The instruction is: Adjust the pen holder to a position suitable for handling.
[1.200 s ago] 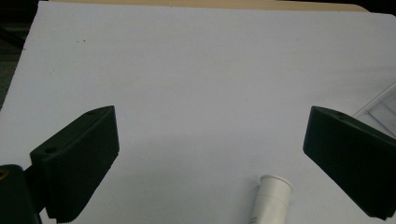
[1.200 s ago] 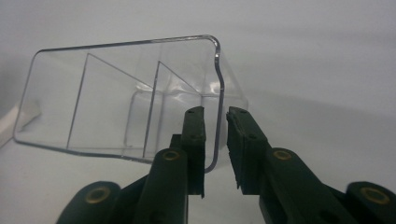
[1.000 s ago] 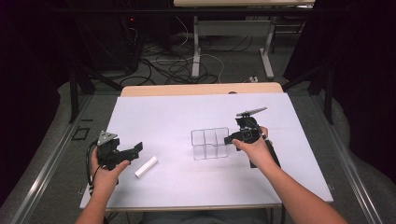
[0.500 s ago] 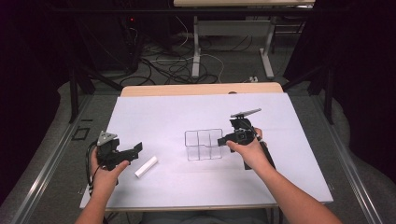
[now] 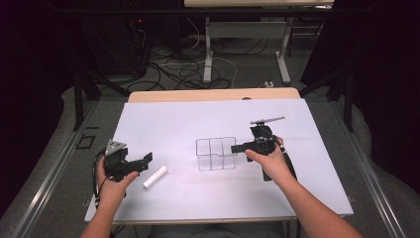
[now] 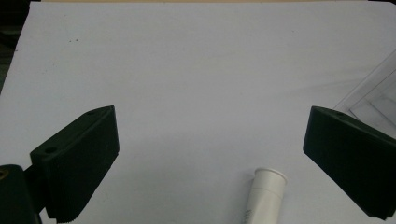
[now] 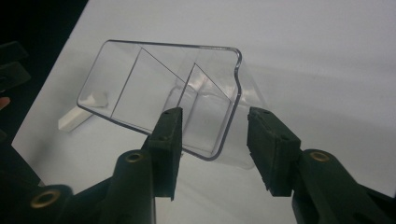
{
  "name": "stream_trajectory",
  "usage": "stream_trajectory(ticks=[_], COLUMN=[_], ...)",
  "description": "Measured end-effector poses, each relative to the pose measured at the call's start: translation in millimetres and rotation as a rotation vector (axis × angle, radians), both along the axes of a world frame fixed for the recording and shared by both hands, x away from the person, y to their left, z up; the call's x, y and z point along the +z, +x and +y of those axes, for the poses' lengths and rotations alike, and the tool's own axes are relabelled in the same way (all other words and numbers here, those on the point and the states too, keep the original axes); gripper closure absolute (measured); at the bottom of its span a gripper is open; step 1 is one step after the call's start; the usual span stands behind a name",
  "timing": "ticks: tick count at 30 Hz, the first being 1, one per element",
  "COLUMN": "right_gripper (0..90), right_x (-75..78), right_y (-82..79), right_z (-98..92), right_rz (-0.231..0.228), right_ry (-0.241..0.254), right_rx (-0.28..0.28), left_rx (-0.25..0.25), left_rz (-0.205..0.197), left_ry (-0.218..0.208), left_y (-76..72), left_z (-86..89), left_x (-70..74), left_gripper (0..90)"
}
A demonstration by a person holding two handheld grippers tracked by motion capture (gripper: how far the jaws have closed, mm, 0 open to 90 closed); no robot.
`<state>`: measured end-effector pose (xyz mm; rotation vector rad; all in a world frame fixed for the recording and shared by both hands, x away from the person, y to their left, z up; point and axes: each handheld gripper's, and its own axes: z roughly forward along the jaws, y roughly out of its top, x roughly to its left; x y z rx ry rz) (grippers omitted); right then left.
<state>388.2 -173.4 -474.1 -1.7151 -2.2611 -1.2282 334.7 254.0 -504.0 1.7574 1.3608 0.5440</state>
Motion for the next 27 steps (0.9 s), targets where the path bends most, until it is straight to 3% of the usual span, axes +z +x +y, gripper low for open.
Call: stream_trajectory(ticks=[7,8,11,16,22,27], right_gripper=[49.7,49.7,46.9,48.2,48.3,44.1], right_x=[2.7,2.7,4.1,1.4,-11.5,-21.2], right_y=[-10.2,-10.2,-17.5,-21.5,-28.8,-31.4], right_z=[-19.1,-19.1,-32.1,-47.2,-71.9,-88.7], right_rz=[-0.121,-0.121,-0.199,-0.218,-0.274,-0.292], right_ry=[0.037,0.037,-0.016,-0.021,-0.135,-0.146], right_rx=[0.012,0.012,0.007,0.007,-0.025,-0.047], left_rx=[-0.014,-0.018,-0.029,-0.041,-0.080,-0.099], left_rz=[0.006,0.001,0.011,0.022,0.046,0.069], left_ry=[0.029,0.031,0.046,0.067,0.089,0.103], left_y=[-0.9,-0.7,-0.4,-0.4,-0.2,-1.3], left_z=[-4.9,-5.6,-8.8,-11.9,-16.1,-18.5], left_x=[0.1,-0.3,-1.0,-1.5,-2.4,-2.5], left_gripper=[3.5,3.5,3.5,5.8,8.3,12.0])
